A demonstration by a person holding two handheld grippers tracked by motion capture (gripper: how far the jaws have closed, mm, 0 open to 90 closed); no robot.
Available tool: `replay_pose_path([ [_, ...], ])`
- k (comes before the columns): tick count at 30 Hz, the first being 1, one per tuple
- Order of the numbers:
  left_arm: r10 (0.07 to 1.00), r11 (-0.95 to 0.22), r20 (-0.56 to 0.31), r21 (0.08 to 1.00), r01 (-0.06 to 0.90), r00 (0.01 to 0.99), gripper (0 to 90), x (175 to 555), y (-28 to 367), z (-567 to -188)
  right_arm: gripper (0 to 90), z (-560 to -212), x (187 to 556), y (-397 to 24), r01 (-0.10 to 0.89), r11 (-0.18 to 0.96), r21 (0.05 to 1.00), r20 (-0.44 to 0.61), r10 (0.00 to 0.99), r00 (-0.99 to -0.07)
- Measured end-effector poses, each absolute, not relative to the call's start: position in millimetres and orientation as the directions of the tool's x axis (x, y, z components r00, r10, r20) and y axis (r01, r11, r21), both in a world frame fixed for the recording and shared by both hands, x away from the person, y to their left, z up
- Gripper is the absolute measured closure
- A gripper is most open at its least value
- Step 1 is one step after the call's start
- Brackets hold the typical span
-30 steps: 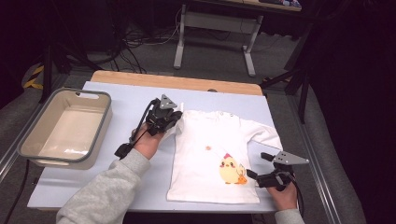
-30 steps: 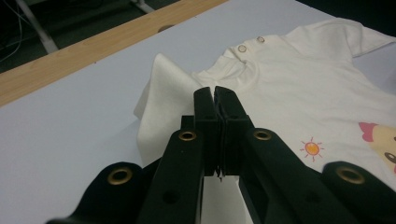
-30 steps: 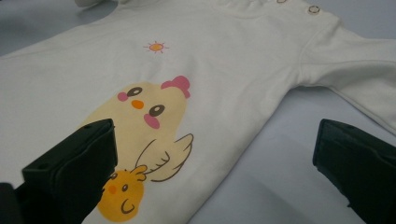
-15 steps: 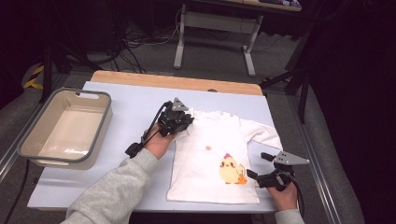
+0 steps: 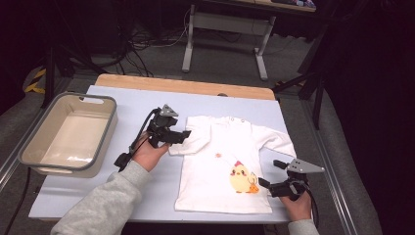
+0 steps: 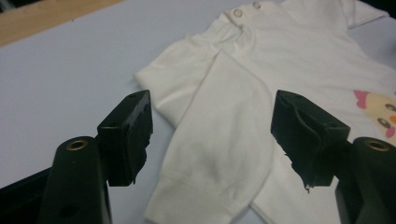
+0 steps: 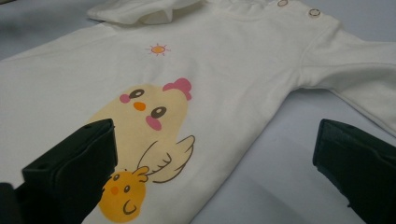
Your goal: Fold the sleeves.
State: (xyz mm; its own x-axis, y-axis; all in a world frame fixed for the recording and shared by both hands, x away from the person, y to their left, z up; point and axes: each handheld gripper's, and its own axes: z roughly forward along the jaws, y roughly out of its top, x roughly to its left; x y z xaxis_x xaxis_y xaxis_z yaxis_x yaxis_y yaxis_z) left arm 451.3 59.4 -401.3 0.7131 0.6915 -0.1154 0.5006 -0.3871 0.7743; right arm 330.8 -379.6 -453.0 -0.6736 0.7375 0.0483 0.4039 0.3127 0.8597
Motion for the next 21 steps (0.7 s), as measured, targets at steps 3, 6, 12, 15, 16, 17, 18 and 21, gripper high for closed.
replay_pose_path([
  [3,0.695,-0.408,-0.107,0.756,0.512,0.711,29.9,452,66,-407,0.5,-453,331,-380,0.404,0.312,0.860,0.049,0.737,-0.674],
  [6,0.700,-0.423,-0.109,0.734,0.532,0.706,31.4,452,72,-412,0.5,-453,331,-379,0.403,0.315,0.859,0.046,0.737,-0.675],
  [12,0.713,-0.472,-0.090,0.672,0.571,0.695,38.7,456,76,-422,0.5,-453,331,-379,0.401,0.315,0.860,0.045,0.737,-0.675],
  [15,0.722,-0.486,-0.091,0.639,0.597,0.685,43.0,459,75,-426,0.5,-453,331,-379,0.400,0.318,0.859,0.043,0.736,-0.676],
  [16,0.723,-0.488,-0.095,0.631,0.604,0.684,43.9,459,75,-428,0.5,-453,331,-379,0.401,0.317,0.859,0.043,0.736,-0.675],
  [17,0.725,-0.494,-0.094,0.619,0.610,0.682,45.4,460,75,-430,0.5,-453,331,-379,0.401,0.317,0.859,0.044,0.736,-0.675],
  [18,0.726,-0.499,-0.092,0.611,0.615,0.681,45.4,461,75,-431,0.5,-453,331,-379,0.401,0.317,0.859,0.044,0.736,-0.675],
  [21,0.728,-0.516,-0.092,0.579,0.632,0.679,47.4,463,73,-437,0.5,-453,331,-379,0.401,0.316,0.860,0.044,0.736,-0.675],
])
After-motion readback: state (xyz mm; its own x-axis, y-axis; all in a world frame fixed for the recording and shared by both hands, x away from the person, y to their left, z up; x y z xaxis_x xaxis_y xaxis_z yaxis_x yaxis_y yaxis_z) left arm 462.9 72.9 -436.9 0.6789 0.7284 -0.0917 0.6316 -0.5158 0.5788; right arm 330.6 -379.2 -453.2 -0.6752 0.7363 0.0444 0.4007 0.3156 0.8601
